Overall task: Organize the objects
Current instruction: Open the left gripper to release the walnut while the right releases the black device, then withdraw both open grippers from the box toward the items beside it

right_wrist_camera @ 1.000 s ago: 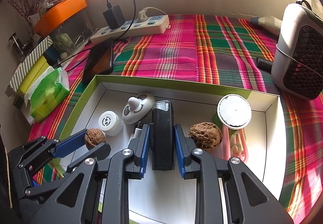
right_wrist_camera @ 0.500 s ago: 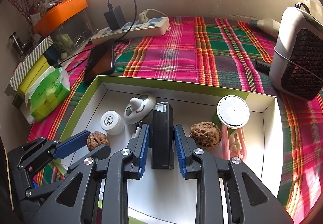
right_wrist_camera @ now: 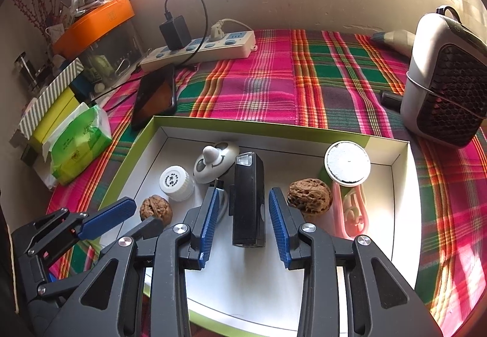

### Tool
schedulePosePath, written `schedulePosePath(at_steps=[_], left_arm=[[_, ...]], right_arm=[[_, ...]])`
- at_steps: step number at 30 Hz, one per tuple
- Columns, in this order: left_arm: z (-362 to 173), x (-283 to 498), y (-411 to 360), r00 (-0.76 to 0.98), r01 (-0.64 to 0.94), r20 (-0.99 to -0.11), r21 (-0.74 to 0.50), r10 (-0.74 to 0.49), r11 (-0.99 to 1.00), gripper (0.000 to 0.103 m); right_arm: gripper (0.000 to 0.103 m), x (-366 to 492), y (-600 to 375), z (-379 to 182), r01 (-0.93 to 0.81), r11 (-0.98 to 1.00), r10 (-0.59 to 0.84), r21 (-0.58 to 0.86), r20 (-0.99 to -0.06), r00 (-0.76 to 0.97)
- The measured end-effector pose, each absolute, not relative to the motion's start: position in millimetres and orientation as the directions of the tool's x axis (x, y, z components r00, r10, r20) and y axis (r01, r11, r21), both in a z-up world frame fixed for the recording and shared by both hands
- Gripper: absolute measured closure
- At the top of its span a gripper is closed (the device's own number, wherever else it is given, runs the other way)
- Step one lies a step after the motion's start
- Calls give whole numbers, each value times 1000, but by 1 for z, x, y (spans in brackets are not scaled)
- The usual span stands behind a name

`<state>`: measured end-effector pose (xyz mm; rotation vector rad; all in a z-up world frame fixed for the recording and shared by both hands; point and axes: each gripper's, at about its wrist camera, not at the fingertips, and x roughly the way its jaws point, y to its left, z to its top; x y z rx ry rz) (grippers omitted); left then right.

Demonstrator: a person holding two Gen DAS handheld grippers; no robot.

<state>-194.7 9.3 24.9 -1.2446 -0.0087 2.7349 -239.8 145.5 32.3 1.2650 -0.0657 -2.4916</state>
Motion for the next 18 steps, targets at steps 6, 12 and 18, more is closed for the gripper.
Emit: schedulePosePath(at_steps=[6, 12, 18], left_arm=[[30, -184, 9, -661, -124, -740, -56, 124, -991, 73], [35, -172, 10, -669, -131, -731, -58, 131, -990, 73], [39, -161, 9, -677, -129, -724, -64, 135, -990, 73]], right_arm=[[67, -228, 146, 38, 279, -939, -329, 201, -762, -558], [67, -216, 148, 43, 273, -940, -328, 203, -750, -574], [67, -201, 149, 47, 270, -940, -333, 210, -738, -587]])
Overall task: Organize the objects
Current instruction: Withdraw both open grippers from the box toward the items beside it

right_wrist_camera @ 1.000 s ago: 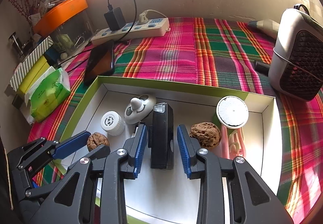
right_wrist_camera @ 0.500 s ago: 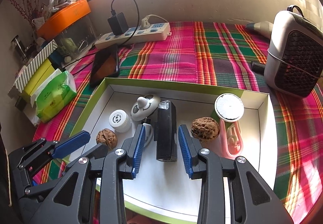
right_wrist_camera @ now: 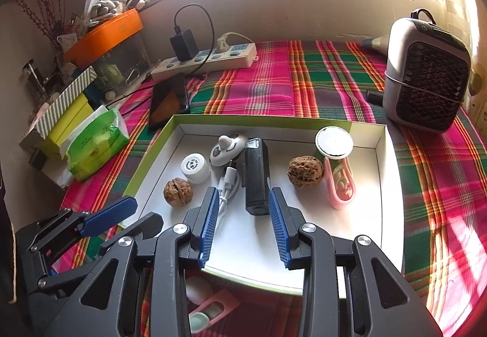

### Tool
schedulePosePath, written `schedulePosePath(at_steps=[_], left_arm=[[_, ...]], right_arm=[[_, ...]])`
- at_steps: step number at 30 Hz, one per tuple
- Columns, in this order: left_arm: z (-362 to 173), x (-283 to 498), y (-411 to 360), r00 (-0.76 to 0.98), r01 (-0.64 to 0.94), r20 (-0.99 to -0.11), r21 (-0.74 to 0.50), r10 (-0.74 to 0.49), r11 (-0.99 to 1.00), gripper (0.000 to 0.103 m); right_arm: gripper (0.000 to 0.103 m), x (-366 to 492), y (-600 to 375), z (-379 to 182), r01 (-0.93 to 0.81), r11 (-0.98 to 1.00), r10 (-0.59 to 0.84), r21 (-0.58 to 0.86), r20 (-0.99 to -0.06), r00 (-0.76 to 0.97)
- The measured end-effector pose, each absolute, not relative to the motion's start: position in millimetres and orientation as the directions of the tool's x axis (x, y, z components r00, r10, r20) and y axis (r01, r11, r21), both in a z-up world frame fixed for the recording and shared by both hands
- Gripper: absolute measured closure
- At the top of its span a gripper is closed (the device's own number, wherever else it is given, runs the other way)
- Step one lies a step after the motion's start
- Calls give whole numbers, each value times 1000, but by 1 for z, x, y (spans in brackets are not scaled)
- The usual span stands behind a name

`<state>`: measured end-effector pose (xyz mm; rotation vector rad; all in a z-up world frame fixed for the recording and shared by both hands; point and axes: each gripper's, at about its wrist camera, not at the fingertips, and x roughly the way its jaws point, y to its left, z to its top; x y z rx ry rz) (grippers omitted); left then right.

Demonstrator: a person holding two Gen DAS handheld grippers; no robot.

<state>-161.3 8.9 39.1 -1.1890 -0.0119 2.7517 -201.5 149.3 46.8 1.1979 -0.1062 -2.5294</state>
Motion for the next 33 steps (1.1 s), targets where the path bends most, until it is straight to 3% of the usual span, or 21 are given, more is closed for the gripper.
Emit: schedulePosePath(at_steps=[19, 22, 33], left_arm=[[40, -122, 2, -674, -141, -715, -122, 186, -982, 73], [37, -117, 1, -669, -143, -718, -133, 195, -981, 73], [26, -106, -7, -649, -131, -733, -158, 205, -979, 73]], right_arm=[[67, -146, 158, 50, 246, -953, -296, 175, -707, -642], [61, -138, 162, 46, 238, -954, -294, 180, -711, -639], [60, -120, 160, 29, 241, -950, -306, 197, -735, -606]])
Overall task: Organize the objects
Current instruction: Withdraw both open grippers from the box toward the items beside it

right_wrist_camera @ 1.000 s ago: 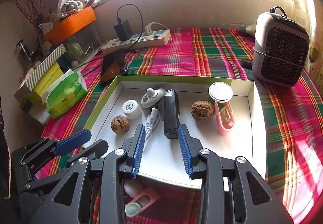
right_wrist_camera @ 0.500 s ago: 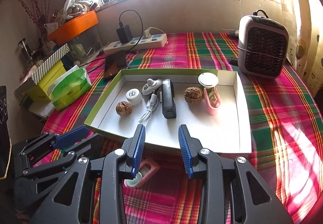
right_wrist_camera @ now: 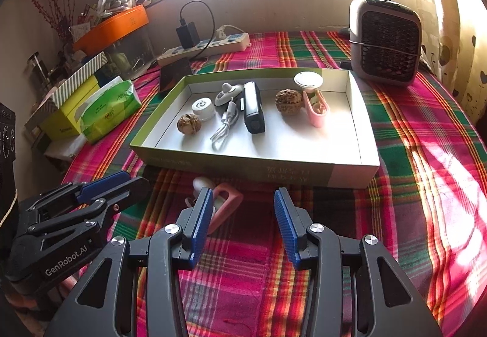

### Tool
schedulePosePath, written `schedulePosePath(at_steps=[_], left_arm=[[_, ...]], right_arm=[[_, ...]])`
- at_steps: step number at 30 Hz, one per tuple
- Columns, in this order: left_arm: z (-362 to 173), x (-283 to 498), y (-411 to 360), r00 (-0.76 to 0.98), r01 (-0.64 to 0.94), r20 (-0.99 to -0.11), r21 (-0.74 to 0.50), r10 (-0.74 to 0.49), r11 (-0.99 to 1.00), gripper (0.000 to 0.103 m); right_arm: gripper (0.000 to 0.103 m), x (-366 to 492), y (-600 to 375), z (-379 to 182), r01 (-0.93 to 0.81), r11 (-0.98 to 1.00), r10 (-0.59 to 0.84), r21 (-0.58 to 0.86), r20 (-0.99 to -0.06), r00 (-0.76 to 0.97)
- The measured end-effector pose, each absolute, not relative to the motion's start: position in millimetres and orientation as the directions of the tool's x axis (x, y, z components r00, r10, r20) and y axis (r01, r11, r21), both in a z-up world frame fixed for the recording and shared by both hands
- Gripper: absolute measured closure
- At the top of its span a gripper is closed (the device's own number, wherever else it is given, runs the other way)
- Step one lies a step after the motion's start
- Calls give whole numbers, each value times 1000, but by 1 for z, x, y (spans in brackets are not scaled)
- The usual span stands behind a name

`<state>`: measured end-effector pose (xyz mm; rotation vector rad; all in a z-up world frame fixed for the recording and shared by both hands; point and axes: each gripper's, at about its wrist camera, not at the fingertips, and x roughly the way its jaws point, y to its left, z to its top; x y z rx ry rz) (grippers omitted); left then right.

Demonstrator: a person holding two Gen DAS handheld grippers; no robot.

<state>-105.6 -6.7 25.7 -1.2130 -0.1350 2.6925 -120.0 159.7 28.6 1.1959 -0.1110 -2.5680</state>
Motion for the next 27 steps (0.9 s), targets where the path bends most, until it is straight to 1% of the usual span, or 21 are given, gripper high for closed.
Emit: schedulePosePath(at_steps=[11, 13, 15, 23, 27], left_arm=[[15, -105, -14, -627, -121, -749, -179, 215, -976, 73], [14, -106, -14, -624, -121, -751, -181, 217, -976, 73], [13, -106, -15, -623, -121, -751, -183, 218, -976, 73], [12, -107, -17, -620, -121, -752, -190, 224, -974, 73], [11, -107, -18, -619, -124, -751, -194, 229, -973, 73]], right_arm=[[59, -120, 149, 22, 255, -942, -331, 220, -743, -582], [55, -120, 146, 21, 257, -942, -328, 214, -744, -582], [53, -121, 146, 20, 254, -944, -325, 212, -743, -585], [53, -123, 143, 13, 245, -945, -320, 215, -759, -568], [53, -122, 140, 15, 251, -951, -298, 181, -757, -582]])
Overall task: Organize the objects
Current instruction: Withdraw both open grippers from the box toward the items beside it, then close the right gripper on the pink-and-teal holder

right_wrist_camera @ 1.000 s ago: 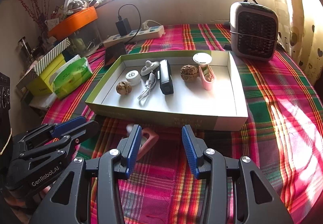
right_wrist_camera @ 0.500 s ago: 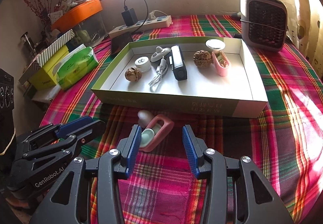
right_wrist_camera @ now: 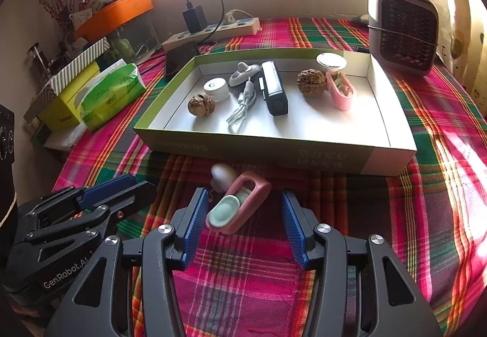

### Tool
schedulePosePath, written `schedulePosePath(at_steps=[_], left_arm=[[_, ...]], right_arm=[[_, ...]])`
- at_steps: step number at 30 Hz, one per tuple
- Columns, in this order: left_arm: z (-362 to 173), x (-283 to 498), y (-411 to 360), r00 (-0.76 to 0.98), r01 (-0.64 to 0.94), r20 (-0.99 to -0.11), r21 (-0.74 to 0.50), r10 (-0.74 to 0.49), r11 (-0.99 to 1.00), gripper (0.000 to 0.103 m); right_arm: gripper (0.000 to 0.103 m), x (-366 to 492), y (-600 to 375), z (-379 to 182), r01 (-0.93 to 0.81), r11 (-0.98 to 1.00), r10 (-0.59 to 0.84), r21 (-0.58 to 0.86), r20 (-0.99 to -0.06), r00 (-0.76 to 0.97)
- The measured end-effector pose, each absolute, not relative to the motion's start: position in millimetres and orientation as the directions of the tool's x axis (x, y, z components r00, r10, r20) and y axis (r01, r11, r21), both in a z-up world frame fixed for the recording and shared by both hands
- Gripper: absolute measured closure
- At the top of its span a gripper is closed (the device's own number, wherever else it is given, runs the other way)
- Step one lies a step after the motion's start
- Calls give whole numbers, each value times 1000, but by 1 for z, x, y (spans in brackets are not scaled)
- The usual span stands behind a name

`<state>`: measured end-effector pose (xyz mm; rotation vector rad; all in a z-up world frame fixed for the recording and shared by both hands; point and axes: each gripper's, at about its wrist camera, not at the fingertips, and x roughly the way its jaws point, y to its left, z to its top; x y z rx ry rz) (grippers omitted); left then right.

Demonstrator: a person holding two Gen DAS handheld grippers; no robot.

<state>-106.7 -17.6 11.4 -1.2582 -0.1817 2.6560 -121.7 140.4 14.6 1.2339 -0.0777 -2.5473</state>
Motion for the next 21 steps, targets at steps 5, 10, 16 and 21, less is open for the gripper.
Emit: schedulePosePath(at_steps=[5, 10, 16, 21], left_arm=[[10, -107, -17, -612, -133, -754, -200, 239, -971, 73], [10, -107, -15, -608, -142, -755, -202, 246, -969, 73], [9, -108, -14, -603, -148, -757, -205, 252, -968, 73], [8, -109, -12, -596, -156, -761, -206, 258, -966, 73]], right_arm=[[53, -118, 139, 16, 260, -956, -270, 137, -756, -596], [53, -118, 142, 11, 240, -965, -229, 102, -770, -595], [53, -119, 141, 12, 248, -965, -224, 88, -770, -597], [65, -119, 138, 11, 256, -965, -208, 62, -773, -599]])
